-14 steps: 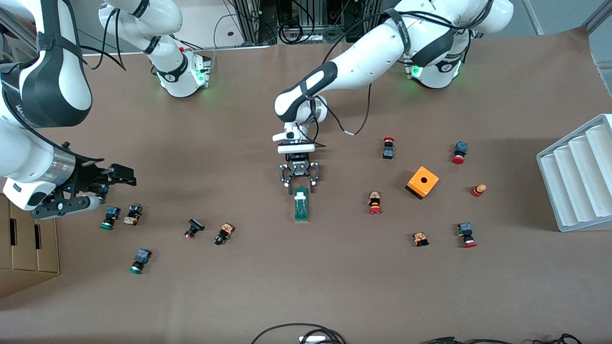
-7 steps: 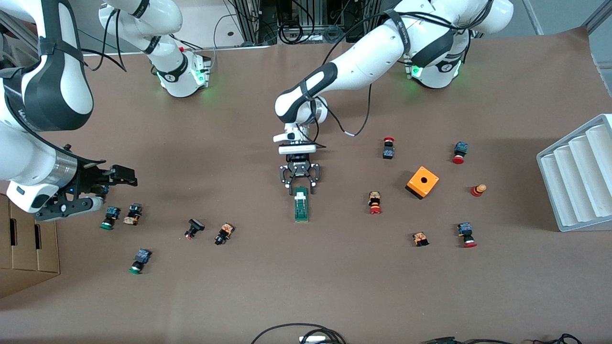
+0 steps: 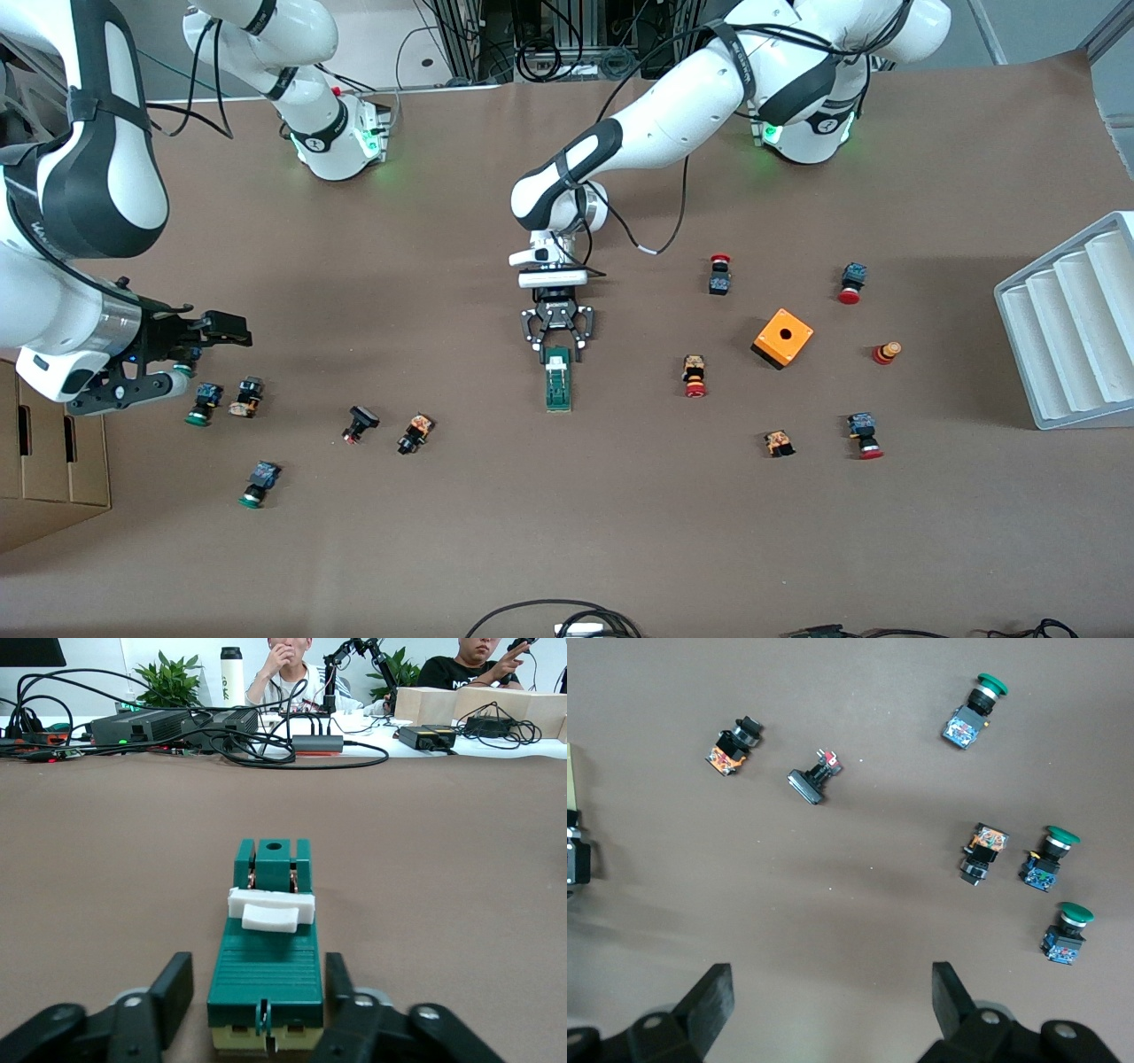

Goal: Close load switch with both arms
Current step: 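Close the left gripper on the switch base while the right gripper starts reaching, then reach the right gripper toward the white switch handle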

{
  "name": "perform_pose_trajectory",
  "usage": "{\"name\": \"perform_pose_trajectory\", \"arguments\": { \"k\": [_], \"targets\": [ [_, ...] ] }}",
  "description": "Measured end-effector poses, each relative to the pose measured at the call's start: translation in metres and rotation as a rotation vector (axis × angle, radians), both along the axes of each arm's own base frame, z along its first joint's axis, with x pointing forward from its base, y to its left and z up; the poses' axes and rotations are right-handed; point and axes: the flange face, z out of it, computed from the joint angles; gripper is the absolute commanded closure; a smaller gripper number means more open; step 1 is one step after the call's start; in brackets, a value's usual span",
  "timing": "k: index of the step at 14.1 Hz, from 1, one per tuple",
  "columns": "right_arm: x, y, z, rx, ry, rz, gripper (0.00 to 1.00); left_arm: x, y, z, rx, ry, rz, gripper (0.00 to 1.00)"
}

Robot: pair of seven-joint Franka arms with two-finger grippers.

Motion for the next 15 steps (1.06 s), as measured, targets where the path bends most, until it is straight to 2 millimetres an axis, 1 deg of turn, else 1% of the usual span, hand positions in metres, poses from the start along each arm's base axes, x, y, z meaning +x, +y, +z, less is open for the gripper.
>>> {"name": "perform_pose_trajectory", "arguments": {
  "k": [2, 4, 9, 12, 15],
  "targets": [
    [0.000, 0.001, 0.000, 0.001, 0.000, 0.002, 0.00, 0.001, -0.001, 0.001, -0.002, -0.002, 0.001, 0.40],
    [0.000, 0.007, 0.000, 0.002, 0.000, 0.012, 0.00, 0.000, -0.001, 0.000, -0.002, -0.001, 0.000, 0.39],
    [-0.002, 0.046, -0.001, 0.010, -0.002, 0.116, 0.00, -0.002, -0.003, -0.002, -0.001, -0.001, -0.004, 0.39],
    [0.003, 0.062, -0.013, 0.018, -0.007, 0.176, 0.00, -0.007, -0.006, -0.005, -0.001, 0.001, -0.011, 0.39],
    [0.005, 0.091, -0.029, 0.021, -0.006, 0.238, 0.00, -0.007, -0.006, -0.005, -0.004, -0.004, -0.007, 0.39]
  ]
}}
